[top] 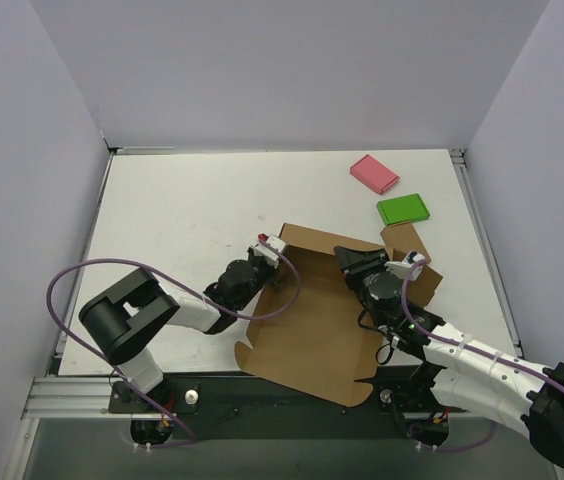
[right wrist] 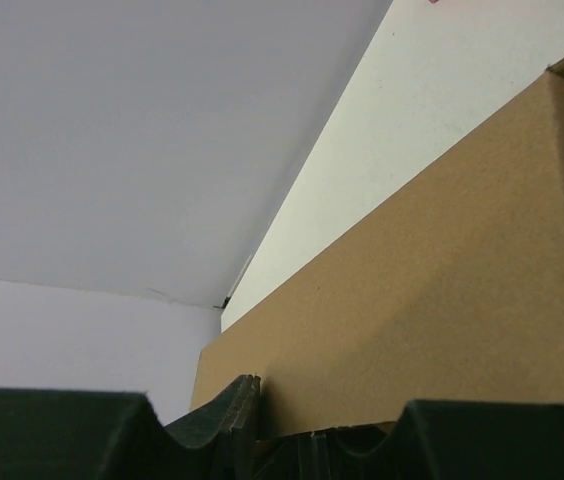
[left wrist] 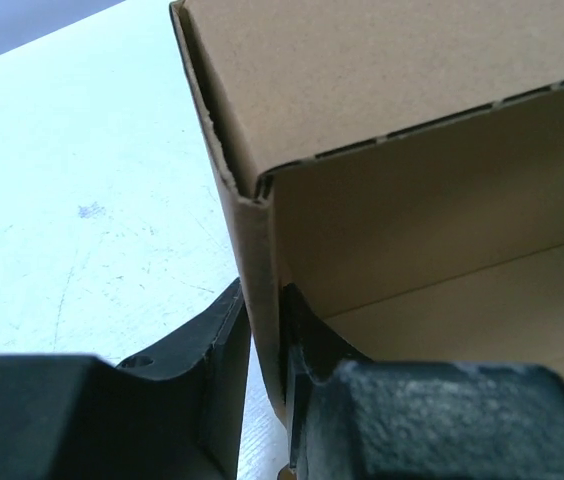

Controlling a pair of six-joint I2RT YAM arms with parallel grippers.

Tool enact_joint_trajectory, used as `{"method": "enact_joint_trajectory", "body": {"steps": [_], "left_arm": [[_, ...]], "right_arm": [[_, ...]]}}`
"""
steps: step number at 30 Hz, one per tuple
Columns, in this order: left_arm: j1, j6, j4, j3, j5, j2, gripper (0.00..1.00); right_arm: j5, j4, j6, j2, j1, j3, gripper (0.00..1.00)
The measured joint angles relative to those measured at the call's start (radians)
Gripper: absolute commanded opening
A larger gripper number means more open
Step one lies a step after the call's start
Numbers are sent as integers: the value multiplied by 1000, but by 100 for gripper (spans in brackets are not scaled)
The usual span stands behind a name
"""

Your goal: Fold the paper box

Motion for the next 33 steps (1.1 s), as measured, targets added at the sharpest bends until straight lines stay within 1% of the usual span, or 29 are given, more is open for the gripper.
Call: {"method": "enact_joint_trajectory", "body": {"steps": [4,10,18,22,25,26,28,29,31,32,33], "left_arm": [[-20,19,-6,19,-72,14,27],[-36,55,-9,48,-142,36,26],[-50,94,-5,75,-198,64,26],[-53,101,-2,87,-221,76,26],[-56,104,-1,94,-236,83,27],[-57,107,-1,96,-237,85,27],[-57,109,-1,97,-236,85,27],[-57,109,-3,97,-236,85,27],[-53,100,-17,97,-245,78,27],[-47,92,-36,97,-248,69,27],[-42,80,-61,97,-251,57,27]], "right_arm": [[0,-12,3,0,0,9,18],[-1,-27,7,-3,0,20,16],[-2,-48,18,-10,0,31,13],[-2,-59,24,-13,0,34,13],[-2,-63,26,-13,0,36,15],[-2,-63,27,-13,0,36,17],[-6,-66,25,-13,0,39,27],[-9,-71,16,-13,0,42,38],[-21,-100,-18,-18,0,47,48],[-25,-118,-39,-26,0,48,56],[-28,-138,-61,-40,0,49,60]]}}
